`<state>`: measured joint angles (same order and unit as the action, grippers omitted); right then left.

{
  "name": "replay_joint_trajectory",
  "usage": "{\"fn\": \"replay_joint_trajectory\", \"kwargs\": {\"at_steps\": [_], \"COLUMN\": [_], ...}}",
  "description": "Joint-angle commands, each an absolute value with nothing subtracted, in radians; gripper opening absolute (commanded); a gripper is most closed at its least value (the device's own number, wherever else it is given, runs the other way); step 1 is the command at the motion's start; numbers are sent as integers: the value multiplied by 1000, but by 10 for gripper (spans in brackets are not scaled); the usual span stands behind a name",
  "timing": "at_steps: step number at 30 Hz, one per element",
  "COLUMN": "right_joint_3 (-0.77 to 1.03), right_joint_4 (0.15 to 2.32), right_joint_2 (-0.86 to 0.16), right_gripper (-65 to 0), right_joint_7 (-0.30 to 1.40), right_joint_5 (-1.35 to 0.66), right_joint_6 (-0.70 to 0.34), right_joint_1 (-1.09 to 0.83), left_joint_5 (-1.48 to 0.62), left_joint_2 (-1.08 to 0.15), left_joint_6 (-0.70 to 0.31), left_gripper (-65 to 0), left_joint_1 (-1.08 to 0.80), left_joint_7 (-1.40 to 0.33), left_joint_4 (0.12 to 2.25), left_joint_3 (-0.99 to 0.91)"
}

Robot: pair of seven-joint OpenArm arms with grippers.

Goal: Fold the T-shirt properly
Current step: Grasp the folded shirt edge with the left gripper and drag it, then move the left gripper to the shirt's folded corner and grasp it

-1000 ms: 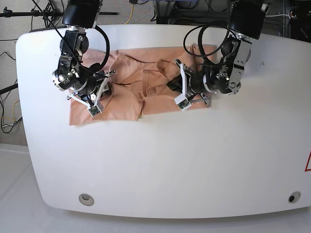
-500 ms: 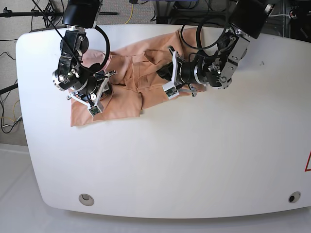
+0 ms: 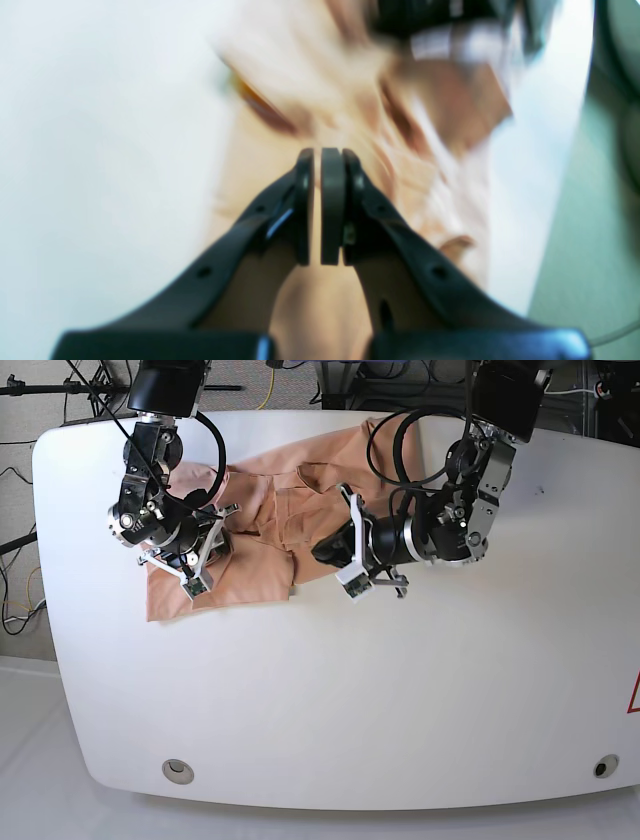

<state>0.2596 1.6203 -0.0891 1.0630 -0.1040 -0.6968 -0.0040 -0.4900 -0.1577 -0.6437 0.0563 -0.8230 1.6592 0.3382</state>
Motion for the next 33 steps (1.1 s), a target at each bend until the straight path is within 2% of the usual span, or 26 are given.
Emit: {"fn": "replay_joint_trajectory", "kwargs": {"at_steps": [1, 11, 12, 21, 33], "right_joint_3": [258, 259, 248, 248, 249], "right_joint_4": [1636, 1636, 1630, 1630, 1626], "right_joint_2": [-96, -98, -62, -62, -64], "right_gripper": [-455, -456, -465, -466, -466], "right_joint_7": [1075, 1070, 1070, 1070, 1070], "right_joint_5": [-96, -101, -114, -116, -116], "right_joint_6": [-698, -698, -698, -698, -698], "right_joint_1": [3, 3, 10, 24, 36], "left_joint_5": [-523, -616, -582, -582, -584], "left_joint_2": [-163, -176, -194, -225, -223], "left_joint_6": [-650, -664, -659, -659, -659], "left_gripper": [-631, -625, -628, -628, -628], "left_joint_1": [69, 84, 62, 71, 84], "left_joint_7": [-833, -921, -947, -978, -1076], "left_joint_4": [1702, 1751, 1730, 1730, 1773], "left_joint_3": [319, 303, 297, 295, 97]}}
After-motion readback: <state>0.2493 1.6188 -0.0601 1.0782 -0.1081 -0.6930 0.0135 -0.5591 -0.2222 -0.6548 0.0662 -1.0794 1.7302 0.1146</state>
